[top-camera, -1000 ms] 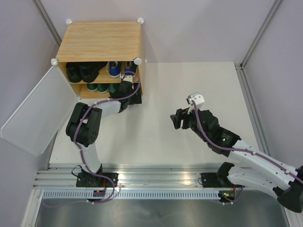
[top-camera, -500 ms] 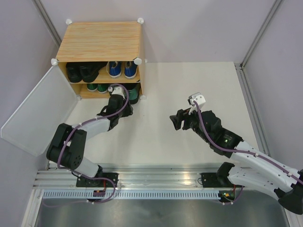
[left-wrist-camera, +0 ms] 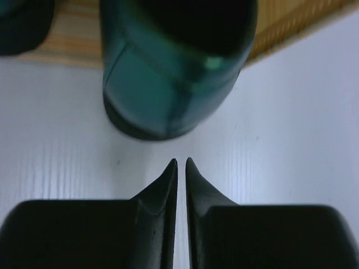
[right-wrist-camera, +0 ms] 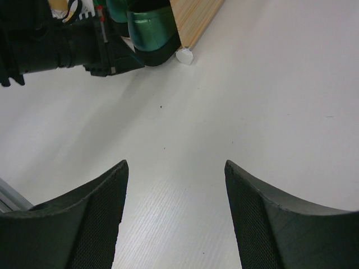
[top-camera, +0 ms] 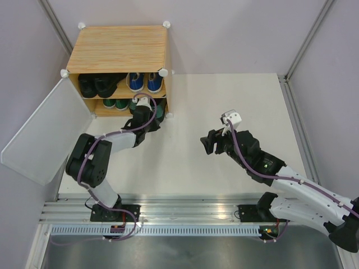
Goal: Place and organize the shoes in the shoe cabinet
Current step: Adjust the shoe in the shoe cabinet, then close the shoe cabinet at the center of the board.
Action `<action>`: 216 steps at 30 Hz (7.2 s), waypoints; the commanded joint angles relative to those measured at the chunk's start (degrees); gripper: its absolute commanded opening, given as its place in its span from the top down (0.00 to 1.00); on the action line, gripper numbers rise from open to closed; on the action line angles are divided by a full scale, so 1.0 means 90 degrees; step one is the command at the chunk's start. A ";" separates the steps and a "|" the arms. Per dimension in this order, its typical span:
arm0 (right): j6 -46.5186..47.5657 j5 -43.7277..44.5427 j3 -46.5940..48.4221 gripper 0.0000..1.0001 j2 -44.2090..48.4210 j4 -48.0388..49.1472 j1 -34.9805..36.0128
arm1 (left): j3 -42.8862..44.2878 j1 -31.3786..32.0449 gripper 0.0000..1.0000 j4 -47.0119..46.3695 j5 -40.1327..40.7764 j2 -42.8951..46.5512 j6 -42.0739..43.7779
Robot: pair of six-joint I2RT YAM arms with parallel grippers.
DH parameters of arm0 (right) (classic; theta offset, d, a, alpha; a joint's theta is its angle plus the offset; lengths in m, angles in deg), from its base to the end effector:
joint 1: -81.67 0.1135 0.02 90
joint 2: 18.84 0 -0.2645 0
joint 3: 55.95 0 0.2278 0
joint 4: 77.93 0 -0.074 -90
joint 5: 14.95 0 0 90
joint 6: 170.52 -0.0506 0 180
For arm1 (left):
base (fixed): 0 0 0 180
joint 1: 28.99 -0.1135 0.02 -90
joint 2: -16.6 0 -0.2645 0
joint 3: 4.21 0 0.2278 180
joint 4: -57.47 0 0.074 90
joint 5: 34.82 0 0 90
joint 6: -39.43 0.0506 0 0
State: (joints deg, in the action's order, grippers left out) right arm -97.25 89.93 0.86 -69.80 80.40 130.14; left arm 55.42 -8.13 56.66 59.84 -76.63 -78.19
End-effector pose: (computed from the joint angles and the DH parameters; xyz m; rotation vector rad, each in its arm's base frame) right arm 0.1412 0.1398 0.3087 -0.3329 1.8441 0.5544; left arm 0.3091 -0.1134 0.1841 -0.1759 2.1615 -0.4050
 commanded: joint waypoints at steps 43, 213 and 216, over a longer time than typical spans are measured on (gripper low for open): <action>0.0004 -0.0100 0.0013 0.27 -0.0138 0.0281 -0.0024 | 0.0747 -0.0541 0.98 -0.1964 -0.0714 -0.1049 -0.0427; 0.0296 -0.1125 -0.0514 0.37 -0.0549 0.2449 0.0298 | 0.6390 -0.6556 0.00 0.7558 -0.0772 0.0788 0.0462; 0.0306 -0.1145 -0.0553 0.37 -0.0471 0.2448 0.0289 | 0.6020 -0.6556 0.00 0.7480 -0.0860 0.1060 0.0461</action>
State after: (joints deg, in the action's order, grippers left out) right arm -93.86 80.83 -3.82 -74.63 100.45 132.81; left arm 112.55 -66.40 123.94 55.23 -69.94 -71.10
